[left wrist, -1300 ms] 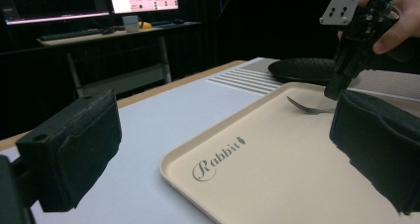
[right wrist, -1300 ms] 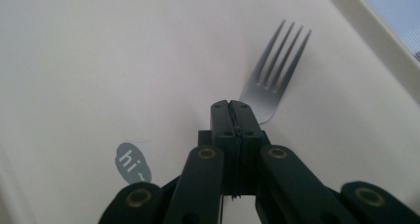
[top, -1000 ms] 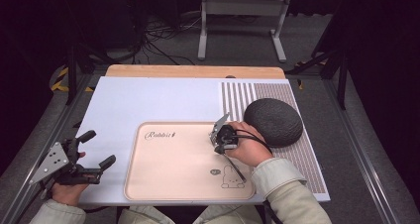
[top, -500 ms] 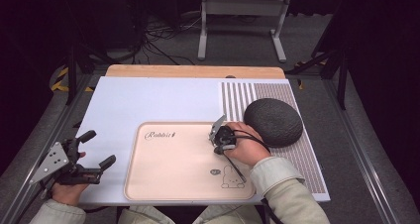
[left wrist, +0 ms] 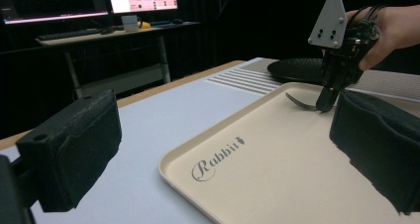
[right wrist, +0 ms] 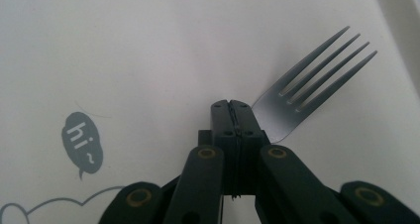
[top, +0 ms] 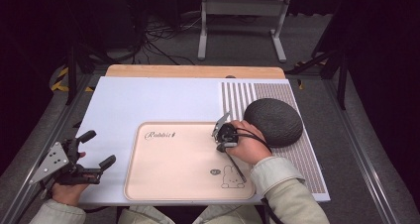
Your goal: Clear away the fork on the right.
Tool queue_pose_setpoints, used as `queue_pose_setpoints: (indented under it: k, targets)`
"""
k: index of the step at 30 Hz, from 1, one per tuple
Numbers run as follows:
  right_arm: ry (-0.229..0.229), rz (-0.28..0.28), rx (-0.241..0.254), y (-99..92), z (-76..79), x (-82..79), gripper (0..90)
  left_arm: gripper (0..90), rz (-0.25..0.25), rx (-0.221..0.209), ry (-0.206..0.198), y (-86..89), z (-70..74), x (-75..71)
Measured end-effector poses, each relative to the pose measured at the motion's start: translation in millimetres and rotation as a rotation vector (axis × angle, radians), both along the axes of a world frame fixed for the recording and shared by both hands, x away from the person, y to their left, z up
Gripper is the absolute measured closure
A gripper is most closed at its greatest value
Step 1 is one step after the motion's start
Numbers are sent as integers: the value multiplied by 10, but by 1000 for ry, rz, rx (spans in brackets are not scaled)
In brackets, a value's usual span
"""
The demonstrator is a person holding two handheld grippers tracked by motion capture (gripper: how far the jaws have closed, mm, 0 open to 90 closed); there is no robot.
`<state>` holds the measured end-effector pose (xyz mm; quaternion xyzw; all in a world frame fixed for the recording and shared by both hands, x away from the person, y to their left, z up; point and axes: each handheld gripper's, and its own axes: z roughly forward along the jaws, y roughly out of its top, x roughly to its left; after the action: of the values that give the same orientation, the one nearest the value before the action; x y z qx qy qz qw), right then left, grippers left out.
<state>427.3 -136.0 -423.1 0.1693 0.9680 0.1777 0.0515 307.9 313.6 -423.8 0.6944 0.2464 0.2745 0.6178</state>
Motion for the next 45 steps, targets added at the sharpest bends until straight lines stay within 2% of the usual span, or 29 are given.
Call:
queue_pose_setpoints:
  k: [9, 22, 30, 45]
  targets:
    - [-13, -73, -8, -121, 6, 40, 900, 4, 0, 1, -2, -1, 0, 0]
    - [-4, -163, -7, -260, 12, 66, 900, 5, 0, 5, -2, 0, 0, 1]
    - [4, -217, -26, -363, 25, 69, 900, 5, 1, 5, -2, 0, 0, 0]
    - [10, -236, -19, -439, 24, 59, 900, 5, 1, 4, 1, -1, -1, 2]
